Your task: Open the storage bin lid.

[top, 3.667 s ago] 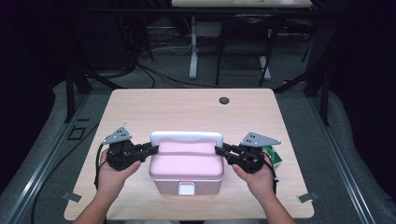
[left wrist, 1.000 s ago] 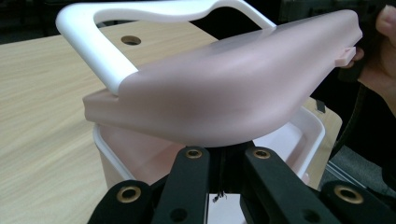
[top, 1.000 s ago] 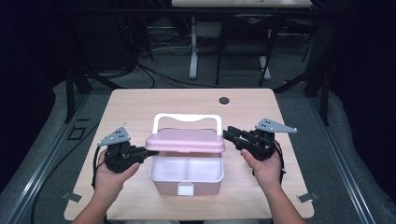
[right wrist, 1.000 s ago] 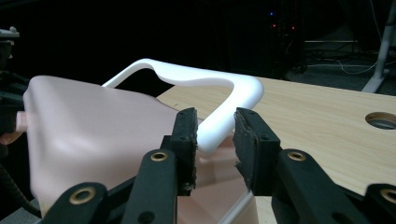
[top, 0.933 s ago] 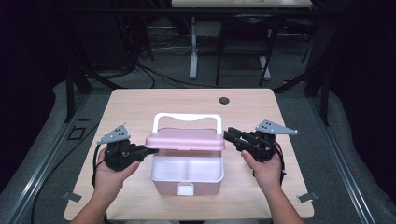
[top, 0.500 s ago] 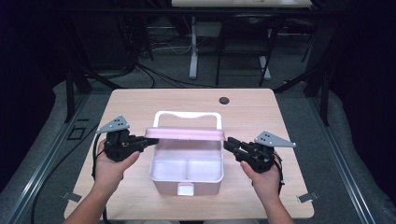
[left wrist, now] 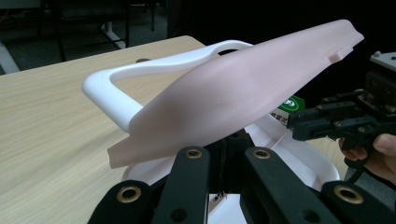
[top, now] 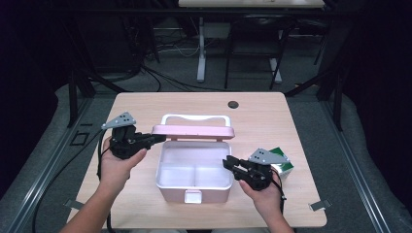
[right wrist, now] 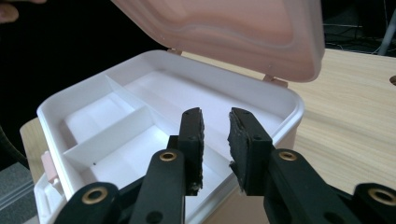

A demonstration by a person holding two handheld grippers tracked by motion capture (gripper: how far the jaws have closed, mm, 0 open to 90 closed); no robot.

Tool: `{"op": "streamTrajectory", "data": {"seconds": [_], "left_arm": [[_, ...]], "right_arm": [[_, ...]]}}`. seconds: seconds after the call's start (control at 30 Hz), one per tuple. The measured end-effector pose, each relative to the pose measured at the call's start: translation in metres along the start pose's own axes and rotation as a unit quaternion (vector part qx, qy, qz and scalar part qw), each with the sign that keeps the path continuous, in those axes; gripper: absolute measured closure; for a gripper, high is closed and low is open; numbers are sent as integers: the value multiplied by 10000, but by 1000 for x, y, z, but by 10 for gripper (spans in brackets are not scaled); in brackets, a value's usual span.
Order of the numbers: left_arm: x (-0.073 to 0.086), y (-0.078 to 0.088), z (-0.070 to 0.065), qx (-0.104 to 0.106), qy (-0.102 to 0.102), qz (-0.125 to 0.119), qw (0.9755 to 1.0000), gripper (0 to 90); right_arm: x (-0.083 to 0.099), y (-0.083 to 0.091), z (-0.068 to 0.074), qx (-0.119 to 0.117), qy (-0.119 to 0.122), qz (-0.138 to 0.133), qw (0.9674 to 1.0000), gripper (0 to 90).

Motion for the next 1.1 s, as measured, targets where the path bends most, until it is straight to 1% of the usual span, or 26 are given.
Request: {"op": "streamTrajectory", "data": {"seconds": [0.1, 0.13, 0.23, 0.27, 0.3, 0.33, 0.37, 0.4, 0.43, 0.5, 0.53, 0.57, 0.83, 0.87, 1.03, 1.1], "left_arm": [[-3, 0, 1, 17, 18, -17, 10000, 900], [-3, -1, 1, 4, 9, -12, 10000, 900], [-5, -2, 2, 26, 62, -29, 10000, 900], [-5, -2, 3, 31, 73, -25, 10000, 900], [-6, -2, 3, 23, 75, -23, 10000, 900], [-6, -3, 3, 8, 68, -21, 10000, 900], [-7, -3, 4, 2, 66, -8, 10000, 900], [-7, -3, 4, 0, 75, -4, 10000, 900], [-8, -3, 4, 0, 74, -12, 10000, 900], [-9, -4, 5, -17, 58, -3, 10000, 900], [-10, -4, 5, -29, 71, 9, 10000, 900], [-11, -4, 5, -34, 71, 10, 10000, 900], [-16, -8, 9, -74, 120, -16, 9999, 900], [-17, -8, 9, -84, 139, -13, 9999, 900], [-19, -12, 13, -120, 166, -8, 9998, 900], [-21, -13, 14, -187, 190, -7, 9996, 900]], "right_arm": [[3, -4, 1, 24, 29, 16, 10000, 731], [4, -6, 2, 61, 59, 79, 9999, 727], [5, -7, 4, 76, 84, 70, 9999, 732], [5, -6, 5, 115, 106, 28, 9999, 755], [5, -5, 6, 124, 150, -78, 9998, 786], [5, -4, 7, 60, 150, -88, 9998, 814], [5, -3, 8, 58, 182, -38, 9998, 836], [6, -4, 9, 33, 164, 9, 9999, 855], [7, -4, 9, -29, 165, 5, 9999, 869], [9, -5, 9, -62, 188, 63, 9998, 887], [10, -5, 9, -81, 175, 122, 9997, 889], [12, -7, 10, -94, 134, 126, 9998, 894], [13, -6, 11, -119, 192, 133, 9997, 894], [14, -7, 10, -126, 212, 75, 9997, 897], [14, -7, 10, -147, 260, 69, 9995, 900], [15, -6, 9, -145, 261, 94, 9995, 900]]}}
Point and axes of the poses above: each handheld gripper's, and its own axes: y roughly backward along the jaws, x roughly out of its underside, z roughly to its left, the point moved 2 cm from there along -y, roughly forward along the jaws, and after that the axes turned 7 degrees about -x, right-handed, at the moved point
